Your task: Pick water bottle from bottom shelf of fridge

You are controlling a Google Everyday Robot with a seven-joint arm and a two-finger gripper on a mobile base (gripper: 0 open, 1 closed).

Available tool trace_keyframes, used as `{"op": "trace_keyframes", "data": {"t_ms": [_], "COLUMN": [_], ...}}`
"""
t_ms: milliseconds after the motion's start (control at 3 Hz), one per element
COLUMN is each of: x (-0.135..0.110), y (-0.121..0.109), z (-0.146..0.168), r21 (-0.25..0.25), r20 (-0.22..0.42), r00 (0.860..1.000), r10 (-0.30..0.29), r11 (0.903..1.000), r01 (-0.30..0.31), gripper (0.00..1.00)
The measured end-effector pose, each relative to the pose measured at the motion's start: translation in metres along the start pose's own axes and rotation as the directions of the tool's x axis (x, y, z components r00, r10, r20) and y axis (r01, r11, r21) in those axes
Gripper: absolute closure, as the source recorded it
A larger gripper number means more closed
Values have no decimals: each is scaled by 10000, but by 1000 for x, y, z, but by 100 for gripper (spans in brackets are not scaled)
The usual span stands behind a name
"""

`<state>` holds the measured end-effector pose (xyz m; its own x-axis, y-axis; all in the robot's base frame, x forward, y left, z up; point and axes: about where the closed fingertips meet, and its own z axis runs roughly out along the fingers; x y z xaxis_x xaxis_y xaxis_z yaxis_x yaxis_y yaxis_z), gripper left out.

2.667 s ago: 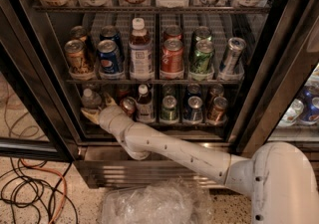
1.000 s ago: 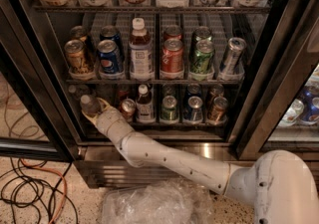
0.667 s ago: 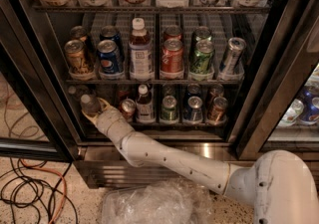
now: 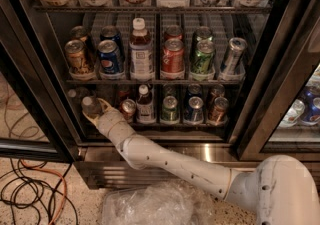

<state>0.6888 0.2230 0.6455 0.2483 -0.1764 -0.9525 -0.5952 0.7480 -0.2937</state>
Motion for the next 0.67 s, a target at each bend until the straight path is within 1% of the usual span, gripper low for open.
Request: {"op": "trace_keyframes", "data": {"t_ms": [333,667], "x": [-10,-10], "y": [-14,-14], "z": [5,5], "r21": [170,197], "r20": [261,292], "r00": [9997,9996], "r10": [7,-15], "r11": [9999,9998], "r01": [-11,9], "gripper": [100,100]}}
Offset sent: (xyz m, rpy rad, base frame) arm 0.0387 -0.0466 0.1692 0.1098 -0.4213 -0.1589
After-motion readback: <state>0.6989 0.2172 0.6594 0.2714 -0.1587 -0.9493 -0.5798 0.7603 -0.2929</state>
